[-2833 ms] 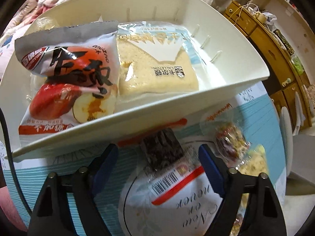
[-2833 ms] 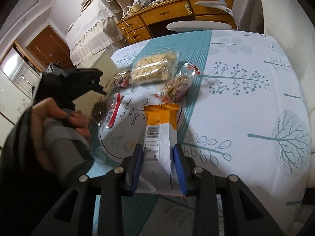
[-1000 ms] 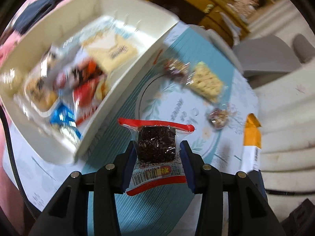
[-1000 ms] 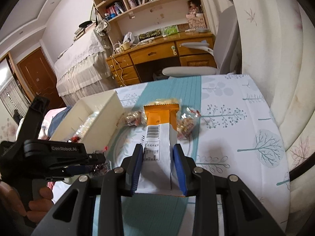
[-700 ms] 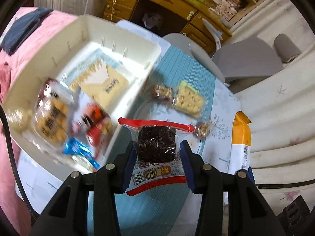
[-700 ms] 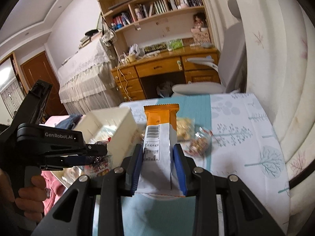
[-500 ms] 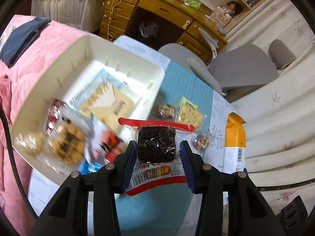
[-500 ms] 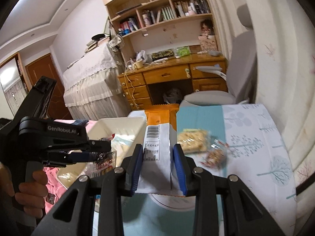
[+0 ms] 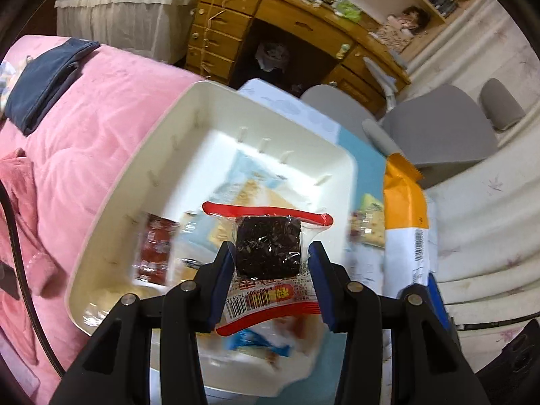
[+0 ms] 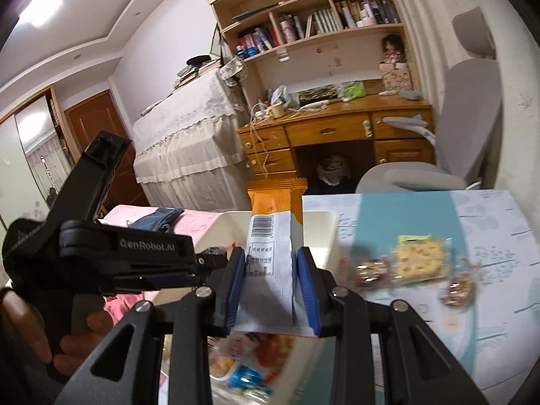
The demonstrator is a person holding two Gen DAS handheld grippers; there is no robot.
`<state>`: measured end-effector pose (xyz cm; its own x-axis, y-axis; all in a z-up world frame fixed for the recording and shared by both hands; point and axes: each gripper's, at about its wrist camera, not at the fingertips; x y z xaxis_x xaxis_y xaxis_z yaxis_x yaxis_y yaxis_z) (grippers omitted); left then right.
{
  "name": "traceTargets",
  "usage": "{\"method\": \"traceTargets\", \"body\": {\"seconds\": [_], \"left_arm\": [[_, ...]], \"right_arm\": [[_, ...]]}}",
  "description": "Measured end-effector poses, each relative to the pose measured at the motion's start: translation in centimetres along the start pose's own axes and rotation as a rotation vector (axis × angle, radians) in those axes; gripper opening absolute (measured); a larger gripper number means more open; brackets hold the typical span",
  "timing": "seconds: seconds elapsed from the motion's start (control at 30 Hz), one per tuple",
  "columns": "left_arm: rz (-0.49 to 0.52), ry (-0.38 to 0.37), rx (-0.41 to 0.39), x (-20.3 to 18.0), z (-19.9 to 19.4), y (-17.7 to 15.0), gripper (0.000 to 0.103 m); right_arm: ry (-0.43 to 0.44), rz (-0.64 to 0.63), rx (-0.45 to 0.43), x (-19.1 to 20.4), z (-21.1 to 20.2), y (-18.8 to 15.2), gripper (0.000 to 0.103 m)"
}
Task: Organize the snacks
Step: 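Carry the brown packet and orange-white bar into the white tray and release both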
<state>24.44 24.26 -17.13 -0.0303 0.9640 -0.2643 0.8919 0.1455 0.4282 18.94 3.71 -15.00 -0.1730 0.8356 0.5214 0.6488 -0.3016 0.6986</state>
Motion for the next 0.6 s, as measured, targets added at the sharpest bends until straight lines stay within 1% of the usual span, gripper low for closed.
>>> {"method": "traceTargets", "body": {"seconds": [0.17,0.27,0.37,0.43,0.47,0.5,0.53,0.57,0.6], "left_arm": [[-0.044,0.025,0.015,4.0,0.8,-0.3,0.043],[-0.070,0.029,0.015,5.4,0.9,-0.6,0.043],[-0.058,0.034,0.012,6.2,1.0,-0.7,0.046],[-0.044,0.030,0.019,6.3,1.2,-0.6,0.047],[-0.033,0.019,0.011,6.3,1.3,-0.5,0.053],[-0.025,0.005,0.006,6.3,1.4,-0.3,0.058],[-0.011,-0.015,0.004,6.2,1.5,-0.1,0.070],[-0.003,-0.026,0.001,6.0,1.5,0.0,0.074],[0.006,-0.033,-0.003,5.8,1.5,0.2,0.074]], "right_arm": [[0.007,0.020,0.044,1.1,2.5,-0.8,0.032],[0.008,0.029,0.071,1.8,3.7,-1.4,0.032],[0.001,0.033,0.083,2.2,4.6,-1.9,0.034],[-0.032,0.049,0.087,2.2,5.0,-2.0,0.034],[-0.041,0.059,0.086,2.2,5.1,-2.0,0.035],[-0.049,0.075,0.085,2.0,5.2,-1.9,0.038],[-0.058,0.097,0.087,1.6,5.1,-1.9,0.042],[-0.065,0.117,0.089,1.3,5.0,-1.8,0.054],[-0.071,0.137,0.087,0.9,4.8,-1.8,0.058]]}}
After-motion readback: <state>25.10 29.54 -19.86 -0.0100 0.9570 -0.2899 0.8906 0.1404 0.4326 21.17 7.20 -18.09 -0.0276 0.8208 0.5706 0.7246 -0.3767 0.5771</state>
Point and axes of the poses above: each gripper's, at about its wrist camera, not at the fingertips, and z roughly the way its jaws point, x to its left, y to its top, and after that the axes turned 15 degrees about z, right-handed
